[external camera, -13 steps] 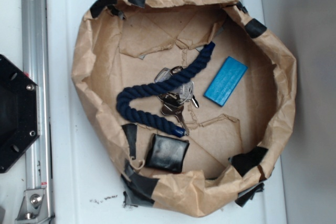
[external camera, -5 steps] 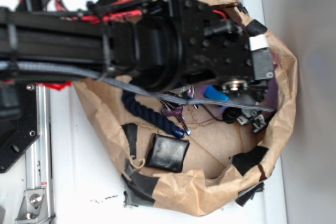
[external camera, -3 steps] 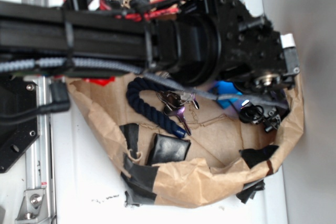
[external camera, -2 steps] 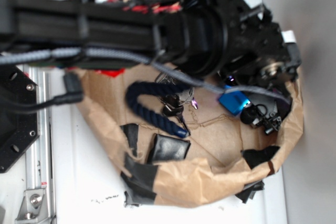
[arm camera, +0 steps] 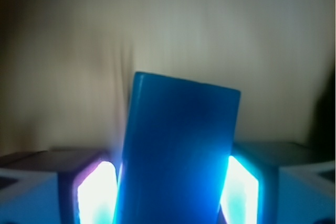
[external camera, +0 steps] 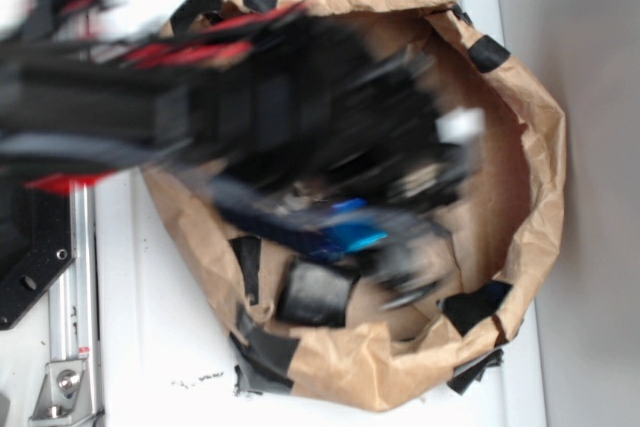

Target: Grab the blue block.

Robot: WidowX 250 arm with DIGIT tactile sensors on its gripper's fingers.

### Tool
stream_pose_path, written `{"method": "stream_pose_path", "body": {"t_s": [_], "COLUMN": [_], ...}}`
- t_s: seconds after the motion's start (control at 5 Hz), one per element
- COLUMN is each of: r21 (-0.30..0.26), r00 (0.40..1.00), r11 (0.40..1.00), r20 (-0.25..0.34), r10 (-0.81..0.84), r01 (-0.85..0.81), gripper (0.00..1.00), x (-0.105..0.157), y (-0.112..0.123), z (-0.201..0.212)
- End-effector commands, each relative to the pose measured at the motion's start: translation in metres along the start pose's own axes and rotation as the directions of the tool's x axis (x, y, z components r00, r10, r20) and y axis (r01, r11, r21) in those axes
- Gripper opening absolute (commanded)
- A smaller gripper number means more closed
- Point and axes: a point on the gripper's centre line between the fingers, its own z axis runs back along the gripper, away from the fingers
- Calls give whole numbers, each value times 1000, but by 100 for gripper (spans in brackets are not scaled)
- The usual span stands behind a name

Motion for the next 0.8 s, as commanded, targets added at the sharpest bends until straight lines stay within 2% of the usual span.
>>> {"method": "stream_pose_path", "body": {"t_s": [0.0, 0.2, 0.4, 0.6], "r21": [18, 60, 74, 111], "r00": [976, 962, 959, 965], "r11": [985, 973, 973, 976], "r20": [132, 148, 168, 163], "r10": [-175, -231, -230, -206], "r01": [174, 224, 220, 189], "gripper": [0, 0, 0, 0], "x": [-13, -5, 8, 18], "y": [2, 14, 30, 46], "z": [81, 110, 124, 137]}}
